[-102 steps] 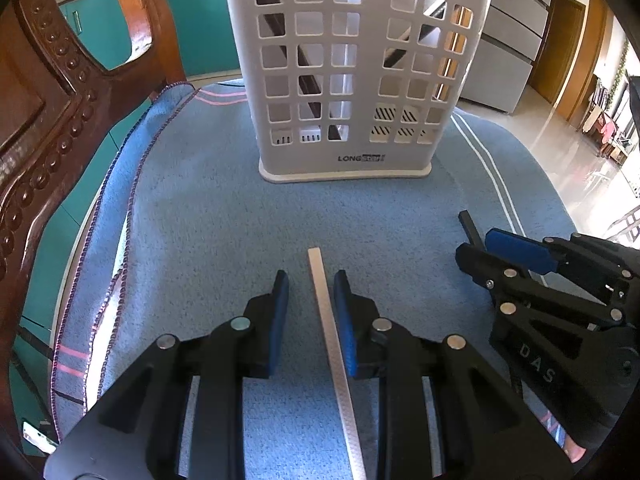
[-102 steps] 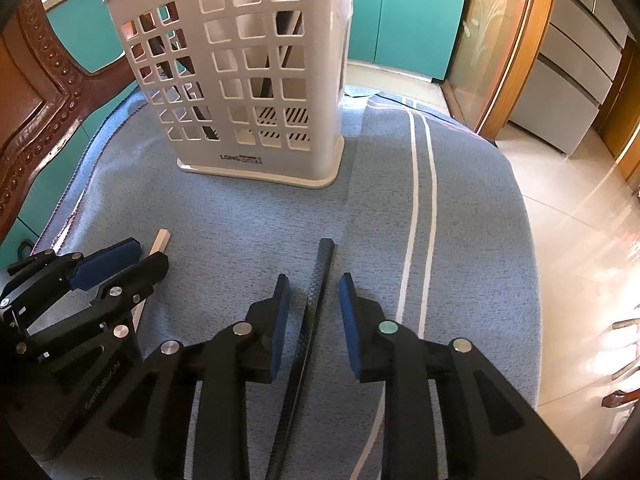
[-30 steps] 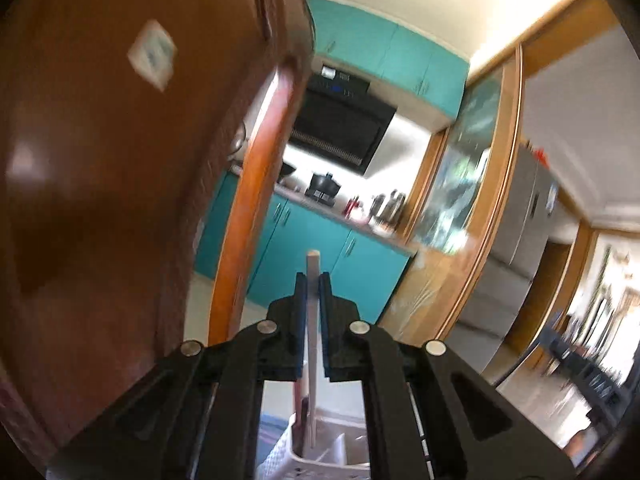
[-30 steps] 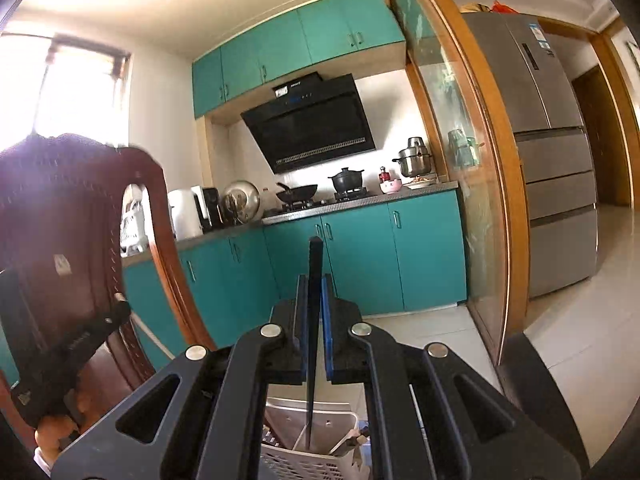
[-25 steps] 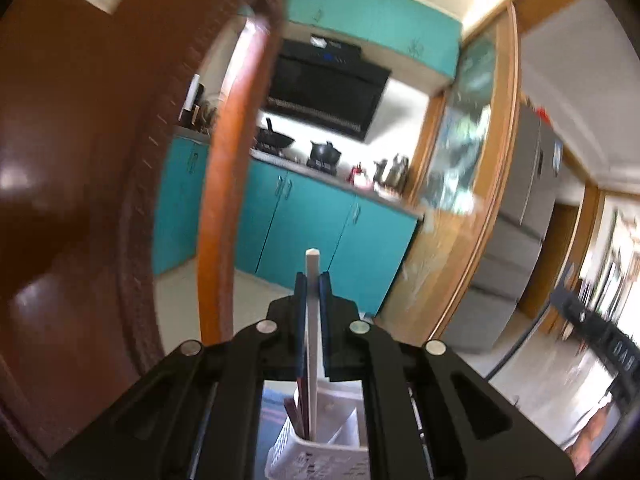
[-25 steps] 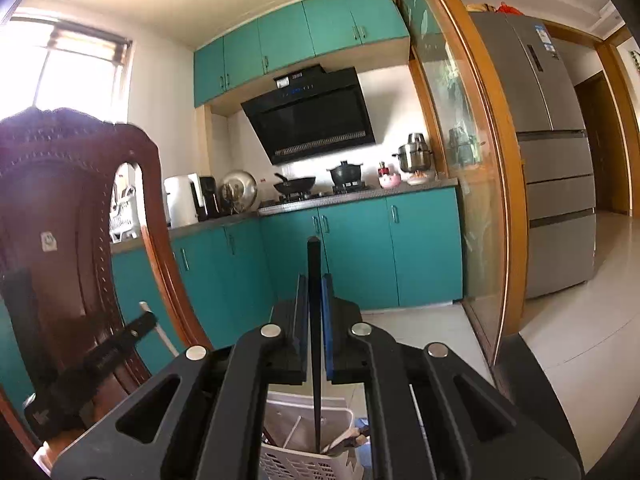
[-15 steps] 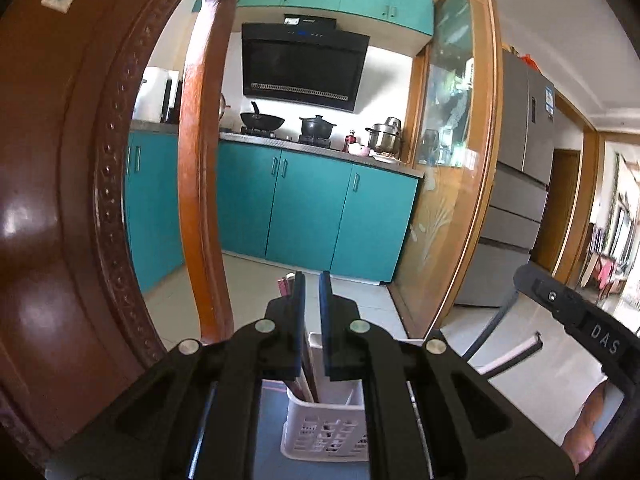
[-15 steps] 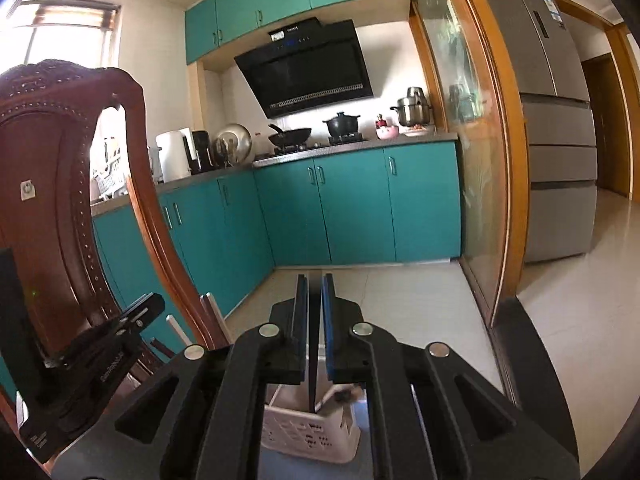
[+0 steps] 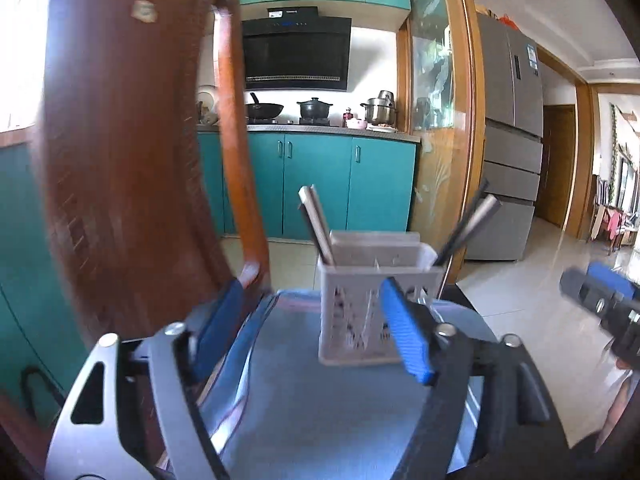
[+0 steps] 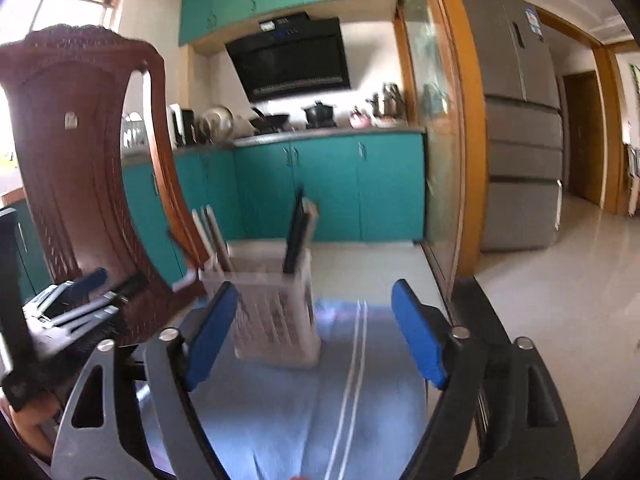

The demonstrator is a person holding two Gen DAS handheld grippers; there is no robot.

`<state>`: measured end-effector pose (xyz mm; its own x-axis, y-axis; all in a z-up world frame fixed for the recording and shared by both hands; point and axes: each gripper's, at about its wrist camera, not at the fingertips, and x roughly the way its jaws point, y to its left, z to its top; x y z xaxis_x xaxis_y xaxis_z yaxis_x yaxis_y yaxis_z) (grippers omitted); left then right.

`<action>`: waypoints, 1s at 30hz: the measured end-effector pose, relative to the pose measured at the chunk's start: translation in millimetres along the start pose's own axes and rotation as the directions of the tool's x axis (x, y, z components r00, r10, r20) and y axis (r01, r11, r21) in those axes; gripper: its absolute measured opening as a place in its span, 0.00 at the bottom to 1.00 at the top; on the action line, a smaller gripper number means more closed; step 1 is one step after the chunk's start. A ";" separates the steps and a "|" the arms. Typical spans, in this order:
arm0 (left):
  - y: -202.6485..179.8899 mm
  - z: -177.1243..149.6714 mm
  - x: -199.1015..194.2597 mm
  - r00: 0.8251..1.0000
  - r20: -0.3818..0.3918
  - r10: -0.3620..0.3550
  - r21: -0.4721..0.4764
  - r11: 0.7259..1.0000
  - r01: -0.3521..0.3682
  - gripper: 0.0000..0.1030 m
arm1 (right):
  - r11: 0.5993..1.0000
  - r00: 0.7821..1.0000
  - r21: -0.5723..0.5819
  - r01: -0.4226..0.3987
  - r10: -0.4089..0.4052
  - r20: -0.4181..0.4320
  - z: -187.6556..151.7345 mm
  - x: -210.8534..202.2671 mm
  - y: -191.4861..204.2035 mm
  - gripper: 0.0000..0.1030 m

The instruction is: Organize utensils

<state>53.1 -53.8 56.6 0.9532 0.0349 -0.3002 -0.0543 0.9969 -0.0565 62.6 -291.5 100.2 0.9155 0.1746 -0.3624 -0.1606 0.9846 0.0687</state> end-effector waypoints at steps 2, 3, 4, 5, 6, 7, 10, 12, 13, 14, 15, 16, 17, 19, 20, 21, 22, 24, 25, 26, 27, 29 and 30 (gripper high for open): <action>4.7 -14.0 -14.6 1.000 -0.015 0.005 -0.016 1.000 -0.005 0.79 | 1.000 1.000 0.022 0.006 -0.005 -0.026 -17.7 -8.9 2.0 0.85; 5.4 -17.5 -19.2 1.000 -0.022 0.008 -0.019 1.000 -0.009 0.81 | 1.000 0.999 0.023 0.016 -0.015 -0.036 -25.2 -13.0 4.6 0.86; 6.7 -22.0 -26.1 1.000 -0.028 0.012 -0.019 1.000 -0.013 0.82 | 1.000 0.999 0.014 0.026 -0.025 -0.047 -30.6 -16.5 8.3 0.87; 7.8 -24.3 -31.5 1.000 -0.026 0.013 -0.017 1.000 -0.014 0.83 | 0.999 0.998 -0.005 0.033 -0.033 -0.054 -34.6 -19.8 12.7 0.88; 8.2 -25.8 -36.4 1.000 -0.021 0.015 -0.013 1.000 -0.015 0.85 | 0.999 0.998 -0.021 0.040 -0.041 -0.055 -37.5 -23.8 15.7 0.90; 9.2 -28.0 -44.0 1.000 -0.006 0.021 -0.006 1.000 -0.021 0.87 | 0.998 0.997 -0.044 0.055 -0.057 -0.053 -41.0 -28.8 20.7 0.91; 14.3 -29.6 -58.0 0.999 0.032 0.031 0.002 1.000 -0.031 0.90 | 0.997 0.997 -0.055 0.060 -0.063 -0.047 -44.7 -37.7 27.3 0.97; 18.1 -32.6 -64.0 0.999 0.038 0.027 -0.004 1.000 -0.027 0.91 | 0.997 0.997 -0.047 0.057 -0.059 -0.048 -48.4 -41.5 29.3 0.97; 19.0 -32.5 -64.5 0.999 0.038 0.025 -0.006 1.000 -0.025 0.91 | 0.997 0.997 -0.047 0.060 -0.063 -0.047 -49.2 -42.4 30.7 0.97; 20.3 -32.0 -65.1 0.999 0.037 0.026 -0.008 1.000 -0.025 0.91 | 0.997 0.997 -0.051 0.065 -0.067 -0.047 -50.6 -42.8 32.7 0.97; 20.7 -30.5 -64.2 0.999 0.035 0.027 -0.007 1.000 -0.027 0.91 | 0.996 0.996 -0.058 0.069 -0.072 -0.047 -51.5 -43.3 34.8 0.97; 20.6 -28.3 -62.4 0.999 0.033 0.027 -0.005 1.000 -0.027 0.91 | 0.995 0.996 -0.068 0.074 -0.078 -0.046 -51.9 -43.6 37.6 0.97; 20.1 -27.8 -61.7 0.999 0.032 0.024 -0.002 1.000 -0.024 0.91 | 0.994 0.996 -0.073 0.077 -0.081 -0.046 -52.0 -44.0 40.1 0.97; 18.8 -26.9 -60.9 0.999 0.033 0.017 0.009 1.000 -0.018 0.91 | 0.993 0.996 -0.083 0.078 -0.082 -0.045 -53.5 -45.2 44.1 0.97; 17.4 -27.8 -61.8 0.999 0.034 0.017 0.015 1.000 -0.017 0.91 | 0.993 0.995 -0.086 0.080 -0.084 -0.044 -53.0 -45.2 45.2 0.97; 16.3 -28.5 -62.6 0.999 0.036 0.018 0.021 1.000 -0.019 0.91 | 0.993 0.995 -0.089 0.081 -0.086 -0.046 -52.9 -45.4 46.7 0.97; 15.3 -28.9 -62.7 0.999 0.035 0.018 0.026 0.999 -0.019 0.91 | 0.992 0.995 -0.092 0.082 -0.086 -0.048 -53.0 -45.3 47.6 0.97; 14.2 -30.1 -62.0 0.999 0.035 0.016 0.033 0.999 -0.017 0.91 | 0.992 0.995 -0.094 0.083 -0.088 -0.050 -55.0 -45.8 47.8 0.97; 13.8 -30.7 -62.0 0.999 0.036 0.019 0.035 0.999 -0.020 0.91 | 0.992 0.995 -0.094 0.082 -0.087 -0.054 -55.3 -45.4 47.9 0.97; 14.2 -30.6 -61.6 0.999 0.036 0.019 0.036 0.999 -0.020 0.91 | 0.992 0.995 -0.094 0.082 -0.088 -0.056 -55.5 -45.4 47.9 0.97; 14.4 -30.7 -61.6 0.999 0.036 0.019 0.036 0.999 -0.021 0.91 | 0.992 0.994 -0.094 0.084 -0.089 -0.057 -55.3 -44.9 48.2 0.97; 16.6 -31.1 -62.0 0.999 0.038 0.021 0.030 0.999 -0.022 0.91 | 0.992 0.994 -0.094 0.084 -0.090 -0.060 -55.3 -44.4 49.4 0.97; 17.2 -30.5 -62.5 0.999 0.038 0.020 0.027 0.999 -0.021 0.91 | 0.992 0.994 -0.095 0.084 -0.090 -0.062 -55.8 -44.4 49.5 0.97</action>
<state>-16.4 -40.9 45.4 0.9626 0.0573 -0.2648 -0.0660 0.9975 -0.0241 -6.6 -250.3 67.8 0.9017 0.0850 -0.4239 -0.1172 0.9918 -0.0504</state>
